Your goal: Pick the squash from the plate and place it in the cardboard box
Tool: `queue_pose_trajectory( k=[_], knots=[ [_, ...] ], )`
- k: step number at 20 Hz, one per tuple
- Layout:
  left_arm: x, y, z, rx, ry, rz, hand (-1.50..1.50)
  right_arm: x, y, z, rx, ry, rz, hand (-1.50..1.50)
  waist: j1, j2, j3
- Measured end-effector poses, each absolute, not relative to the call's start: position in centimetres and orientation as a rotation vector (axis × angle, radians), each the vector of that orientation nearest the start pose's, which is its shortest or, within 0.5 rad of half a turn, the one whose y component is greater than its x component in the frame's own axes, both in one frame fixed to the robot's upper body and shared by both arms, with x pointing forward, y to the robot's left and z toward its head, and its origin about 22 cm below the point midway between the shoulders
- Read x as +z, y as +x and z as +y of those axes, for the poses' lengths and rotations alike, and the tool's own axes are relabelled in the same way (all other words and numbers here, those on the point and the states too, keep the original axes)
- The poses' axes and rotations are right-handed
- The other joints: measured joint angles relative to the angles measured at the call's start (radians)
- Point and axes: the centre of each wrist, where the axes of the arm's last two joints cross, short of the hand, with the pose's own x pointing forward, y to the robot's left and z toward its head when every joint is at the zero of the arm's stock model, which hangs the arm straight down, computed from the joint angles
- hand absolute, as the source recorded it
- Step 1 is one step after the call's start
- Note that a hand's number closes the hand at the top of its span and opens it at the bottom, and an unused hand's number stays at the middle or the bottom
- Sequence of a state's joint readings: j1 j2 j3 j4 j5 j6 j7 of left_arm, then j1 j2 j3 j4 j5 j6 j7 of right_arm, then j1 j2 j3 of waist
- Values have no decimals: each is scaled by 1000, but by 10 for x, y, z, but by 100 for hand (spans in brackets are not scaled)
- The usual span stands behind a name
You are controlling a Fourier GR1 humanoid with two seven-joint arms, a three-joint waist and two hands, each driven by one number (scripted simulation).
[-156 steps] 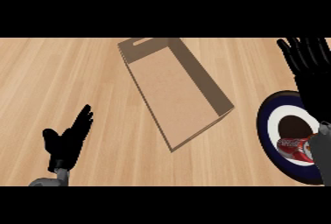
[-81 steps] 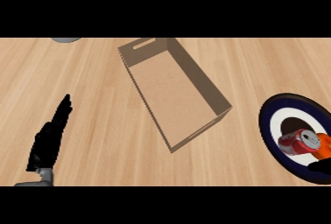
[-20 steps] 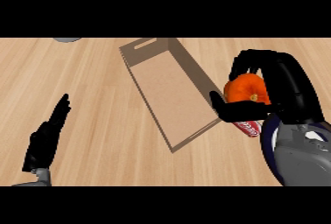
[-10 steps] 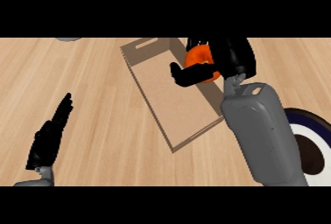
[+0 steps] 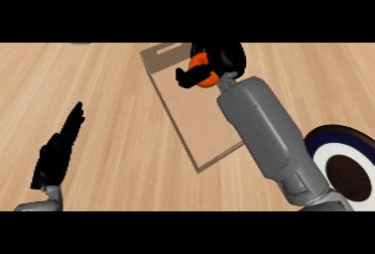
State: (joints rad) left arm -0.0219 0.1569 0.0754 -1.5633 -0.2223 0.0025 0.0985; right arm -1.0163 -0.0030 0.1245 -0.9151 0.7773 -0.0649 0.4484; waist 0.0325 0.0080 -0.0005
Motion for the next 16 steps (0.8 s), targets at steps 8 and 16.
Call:
queue_pose_trajectory(
  k=[8, 16],
  knots=[
    [20, 248, 272, -239, 342, -1469, 0, 117, 428, -56, 756, -703, -1428, -150, 22, 5, 0],
    [15, 253, 273, -238, 347, -1476, 0, 114, 436, -67, 445, -630, -1579, -150, 22, 9, 1]
  ],
)
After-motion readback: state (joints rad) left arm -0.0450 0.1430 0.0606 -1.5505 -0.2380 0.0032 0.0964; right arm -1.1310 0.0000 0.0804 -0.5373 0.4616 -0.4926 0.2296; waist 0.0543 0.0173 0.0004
